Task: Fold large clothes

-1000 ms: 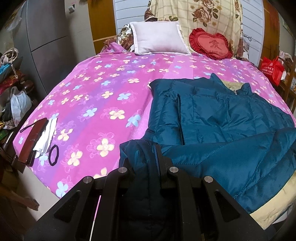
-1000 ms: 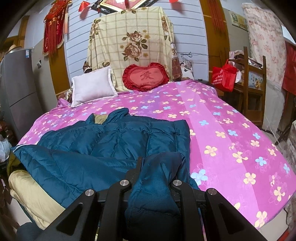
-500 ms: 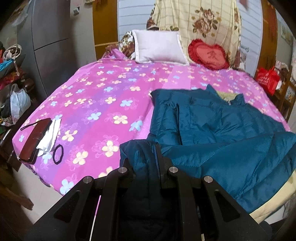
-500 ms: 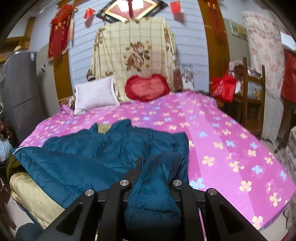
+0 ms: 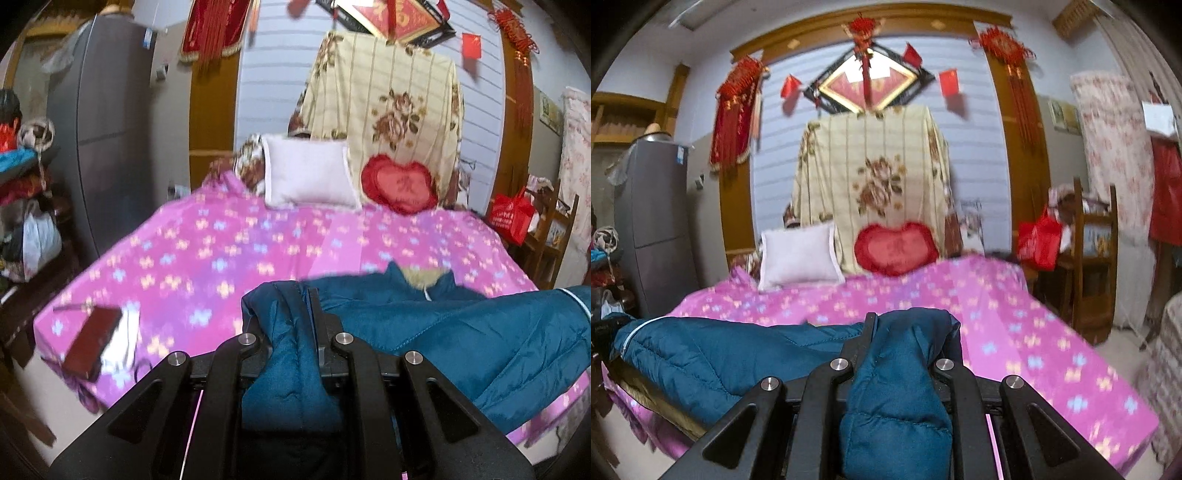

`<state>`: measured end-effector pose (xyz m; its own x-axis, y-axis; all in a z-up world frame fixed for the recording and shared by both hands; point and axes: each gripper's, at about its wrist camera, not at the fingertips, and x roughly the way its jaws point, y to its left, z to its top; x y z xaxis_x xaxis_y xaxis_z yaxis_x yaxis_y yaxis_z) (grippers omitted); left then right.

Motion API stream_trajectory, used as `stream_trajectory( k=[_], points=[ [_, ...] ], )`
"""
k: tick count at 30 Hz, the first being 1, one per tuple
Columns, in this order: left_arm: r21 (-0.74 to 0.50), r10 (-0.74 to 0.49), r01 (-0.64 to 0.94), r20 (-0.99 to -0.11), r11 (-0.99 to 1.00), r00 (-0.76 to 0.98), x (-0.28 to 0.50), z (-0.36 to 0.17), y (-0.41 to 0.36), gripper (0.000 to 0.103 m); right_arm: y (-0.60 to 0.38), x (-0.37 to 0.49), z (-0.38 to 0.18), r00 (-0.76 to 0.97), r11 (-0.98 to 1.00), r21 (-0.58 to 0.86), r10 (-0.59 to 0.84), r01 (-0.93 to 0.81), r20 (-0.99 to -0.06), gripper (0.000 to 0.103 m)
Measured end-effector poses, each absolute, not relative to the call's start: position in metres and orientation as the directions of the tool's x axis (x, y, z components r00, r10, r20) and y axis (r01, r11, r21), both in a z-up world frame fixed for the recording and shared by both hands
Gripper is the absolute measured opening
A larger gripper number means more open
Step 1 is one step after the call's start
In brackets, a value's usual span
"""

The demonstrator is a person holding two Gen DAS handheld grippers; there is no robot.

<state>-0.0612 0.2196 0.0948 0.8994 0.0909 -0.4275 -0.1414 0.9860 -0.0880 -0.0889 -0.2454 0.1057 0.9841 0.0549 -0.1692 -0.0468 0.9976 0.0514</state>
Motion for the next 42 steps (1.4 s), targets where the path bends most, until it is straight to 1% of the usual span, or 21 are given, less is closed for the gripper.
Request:
stream_trajectory(
  k=[4,8,11,15,17,22,26,27,28,31,33,36,39,42],
  points=[
    [-0.052,0.112,-0.141,-0.373,0.989,0.921,-0.026,0.110,0.211,0.010,-0.249,-0.054,0.120,0.989,0.997,0.068,0.037,-0.028,-0.140,0.011],
    [-0.011,0.146,-0.161,-0.367,0.987,0.919,0.021,0.101,0.200,0.010,-0.256,-0.009,0.116,0.988,0.994,0.114,0.018,-0.001,-0.153,0.011],
    [-0.026,0.154,-0.179,-0.401,0.984,0.903,0.059,0.085,0.197,0.010,-0.263,0.025,0.102,0.984,0.983,0.180,0.011,0.021,-0.175,0.011],
    [-0.067,0.156,-0.215,-0.486,0.974,0.860,0.106,0.057,0.197,0.011,-0.266,0.067,0.072,0.974,0.971,0.237,0.015,0.040,-0.226,0.011],
    [-0.067,0.161,-0.228,-0.521,0.971,0.838,0.125,0.042,0.194,0.011,-0.269,0.084,0.059,0.967,0.968,0.247,0.024,0.041,-0.252,0.011],
    [-0.031,0.184,-0.247,-0.577,0.968,0.795,0.164,0.008,0.184,0.011,-0.273,0.121,0.032,0.947,0.970,0.237,0.028,0.052,-0.321,0.011],
    [0.018,0.207,-0.251,-0.623,0.968,0.755,0.185,-0.019,0.176,0.012,-0.275,0.146,0.005,0.918,0.969,0.235,0.028,0.072,-0.397,0.011],
    [0.037,0.215,-0.248,-0.630,0.968,0.746,0.189,-0.025,0.173,0.013,-0.276,0.150,0.001,0.912,0.969,0.233,0.027,0.076,-0.408,0.012],
    [0.049,0.218,-0.245,-0.641,0.968,0.736,0.194,-0.032,0.171,0.014,-0.276,0.154,-0.004,0.905,0.969,0.233,0.031,0.076,-0.424,0.015],
    [0.049,0.202,-0.231,-0.681,0.972,0.704,0.203,-0.047,0.170,0.019,-0.276,0.172,-0.021,0.852,0.968,0.237,0.054,0.083,-0.520,0.020],
    [0.039,0.193,-0.230,-0.690,0.972,0.698,0.205,-0.052,0.171,0.021,-0.277,0.183,-0.032,0.804,0.966,0.242,0.068,0.095,-0.590,0.023],
    [0.019,0.170,-0.222,-0.706,0.975,0.688,0.207,-0.056,0.172,0.022,-0.283,0.186,-0.039,0.780,0.955,0.279,0.100,0.098,-0.618,0.026],
    [-0.046,0.110,-0.207,-0.726,0.977,0.679,0.210,-0.057,0.181,0.024,-0.299,0.185,-0.044,0.762,0.917,0.388,0.185,0.093,-0.620,0.028],
    [-0.095,0.035,-0.156,-0.744,0.983,0.668,0.210,-0.053,0.190,0.027,-0.314,0.180,-0.045,0.756,0.858,0.507,0.280,0.079,-0.591,0.030]
  ],
)
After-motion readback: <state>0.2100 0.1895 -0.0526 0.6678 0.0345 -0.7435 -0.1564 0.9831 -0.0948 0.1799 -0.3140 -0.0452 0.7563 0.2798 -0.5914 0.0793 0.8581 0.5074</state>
